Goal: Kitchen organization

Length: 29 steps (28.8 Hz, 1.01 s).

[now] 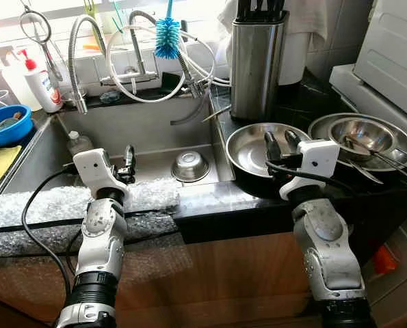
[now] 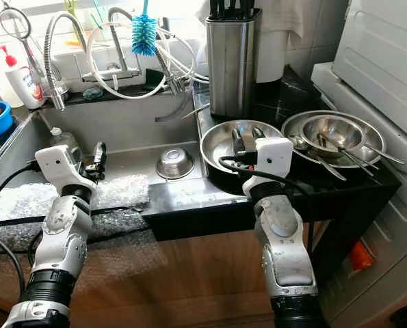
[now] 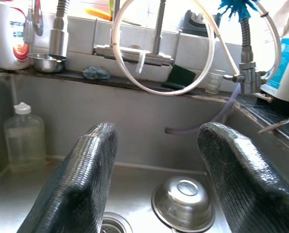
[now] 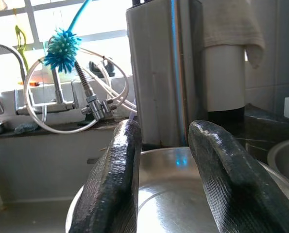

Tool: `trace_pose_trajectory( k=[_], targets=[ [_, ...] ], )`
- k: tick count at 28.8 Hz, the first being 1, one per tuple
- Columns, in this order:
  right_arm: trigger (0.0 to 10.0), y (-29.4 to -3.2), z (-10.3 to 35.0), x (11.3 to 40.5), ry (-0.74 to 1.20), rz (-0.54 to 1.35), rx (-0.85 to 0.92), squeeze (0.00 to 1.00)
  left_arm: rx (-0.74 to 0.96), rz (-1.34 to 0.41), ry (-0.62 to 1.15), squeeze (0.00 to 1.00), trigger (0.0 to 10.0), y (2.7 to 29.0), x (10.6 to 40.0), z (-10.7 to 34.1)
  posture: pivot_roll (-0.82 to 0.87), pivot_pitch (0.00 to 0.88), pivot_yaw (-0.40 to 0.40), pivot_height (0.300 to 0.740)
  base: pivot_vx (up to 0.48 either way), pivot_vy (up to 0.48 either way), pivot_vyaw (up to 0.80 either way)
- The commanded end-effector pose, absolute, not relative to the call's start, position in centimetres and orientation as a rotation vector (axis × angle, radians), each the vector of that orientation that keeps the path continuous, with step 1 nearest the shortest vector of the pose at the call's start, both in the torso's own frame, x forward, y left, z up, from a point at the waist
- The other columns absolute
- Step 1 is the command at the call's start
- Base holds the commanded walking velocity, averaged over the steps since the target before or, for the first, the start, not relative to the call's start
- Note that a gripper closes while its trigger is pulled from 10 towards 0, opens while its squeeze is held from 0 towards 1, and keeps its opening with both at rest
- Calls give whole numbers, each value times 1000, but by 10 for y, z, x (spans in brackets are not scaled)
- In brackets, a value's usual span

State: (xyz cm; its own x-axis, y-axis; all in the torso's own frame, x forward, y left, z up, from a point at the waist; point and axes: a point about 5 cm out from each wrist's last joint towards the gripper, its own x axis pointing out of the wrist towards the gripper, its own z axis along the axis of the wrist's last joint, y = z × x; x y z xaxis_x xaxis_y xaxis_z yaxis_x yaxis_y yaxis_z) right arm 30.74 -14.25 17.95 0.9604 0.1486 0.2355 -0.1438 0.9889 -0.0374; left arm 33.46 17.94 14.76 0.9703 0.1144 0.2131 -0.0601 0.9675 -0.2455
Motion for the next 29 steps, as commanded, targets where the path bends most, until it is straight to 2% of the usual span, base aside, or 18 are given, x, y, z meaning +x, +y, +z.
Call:
trace_pose_trajectory(
  k=[1,2,3,4,9,17,23,29],
  targets=[
    [10000,-141,188,307,-269,150,-6,0,-248,94,-227,0,10000,180,337,147,-166,0,125,740,0,0,0],
    [10000,-141,188,307,-269,150,-6,0,-248,94,-227,0,10000,180,337,147,-166,0,125,740,0,0,0],
    [10000,-147,183,306,-266,115,-16,0,-233,55,-214,0,10000,172,339,146,-192,0,178,740,0,0,0],
    [10000,-151,181,305,-265,95,-18,0,-231,41,-212,0,10000,169,341,146,-195,0,184,740,0,0,0],
    [10000,-164,178,304,-263,35,-21,0,-199,-17,-224,0,10000,160,346,152,-199,0,195,740,0,0,0],
    [10000,-168,181,302,-269,22,-36,0,-218,-36,-213,0,10000,152,346,147,-215,0,194,740,0,0,0],
    [10000,-159,183,304,-256,102,-47,0,-266,29,-231,0,10000,155,345,146,-181,0,106,740,0,0,0],
    [10000,-160,190,308,-261,125,-62,0,-287,77,-249,0,10000,156,341,144,-171,0,48,740,0,0,0]
  ],
)
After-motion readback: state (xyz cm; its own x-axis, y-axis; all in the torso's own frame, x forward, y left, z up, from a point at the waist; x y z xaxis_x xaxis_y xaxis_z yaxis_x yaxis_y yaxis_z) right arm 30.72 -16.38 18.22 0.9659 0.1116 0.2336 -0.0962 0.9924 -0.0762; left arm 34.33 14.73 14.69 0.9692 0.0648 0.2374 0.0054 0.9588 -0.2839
